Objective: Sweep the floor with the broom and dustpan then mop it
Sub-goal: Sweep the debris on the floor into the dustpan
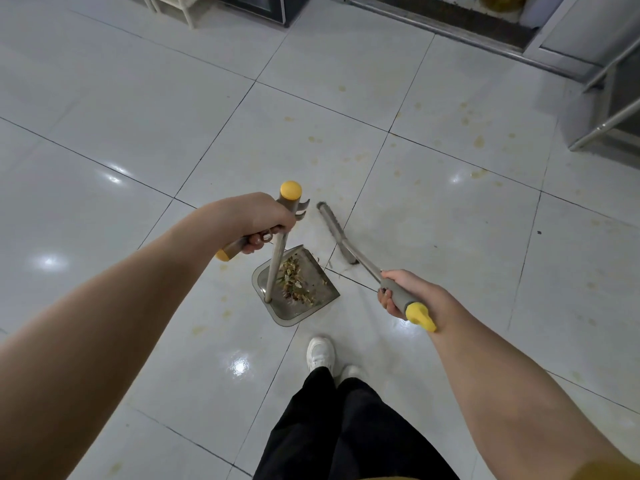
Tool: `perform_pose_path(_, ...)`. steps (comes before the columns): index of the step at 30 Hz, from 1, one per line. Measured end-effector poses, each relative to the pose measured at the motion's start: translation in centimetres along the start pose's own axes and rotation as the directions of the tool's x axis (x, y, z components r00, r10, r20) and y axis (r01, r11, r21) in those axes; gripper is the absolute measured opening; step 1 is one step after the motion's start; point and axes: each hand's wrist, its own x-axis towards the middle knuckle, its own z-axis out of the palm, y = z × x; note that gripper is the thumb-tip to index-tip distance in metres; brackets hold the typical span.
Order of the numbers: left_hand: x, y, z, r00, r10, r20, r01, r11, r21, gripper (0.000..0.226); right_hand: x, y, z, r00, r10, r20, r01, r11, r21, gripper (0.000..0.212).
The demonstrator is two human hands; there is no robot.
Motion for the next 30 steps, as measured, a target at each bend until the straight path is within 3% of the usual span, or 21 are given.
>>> perform_pose_path(9,-0.5,-0.8,1.3,1.000,-0.012,-0.027,0.012,1.000,-0.010,0.033,2.5,2.2,-0.9,0.995,0.098,-0.004,-0.097,0.979,-0.181,0.041)
perform_pose_path(19,-0.4,-3.3,1.0,1.000,0.021,-0.010,-0.022,0.998,-0.050,0.032,1.4,3.2,1.7,0.991,0.131,0.010,-0.127,0.976,-0.174,0.043)
perform_pose_path(26,-1.2,-8.9,-0.6,1.000,-0.002,0.023,0.003,0.998,-0.062,0.032,-1.2,6.4,7.1,0.976,0.184,0.118,-0.173,0.980,-0.100,0.042)
perform_pose_path(30,-1.9,-12.1,-0.7,0.999,-0.006,0.044,0.010,0.996,-0.086,0.031,-4.5,5.0,6.3,0.993,0.113,0.042,-0.105,0.983,-0.149,0.039)
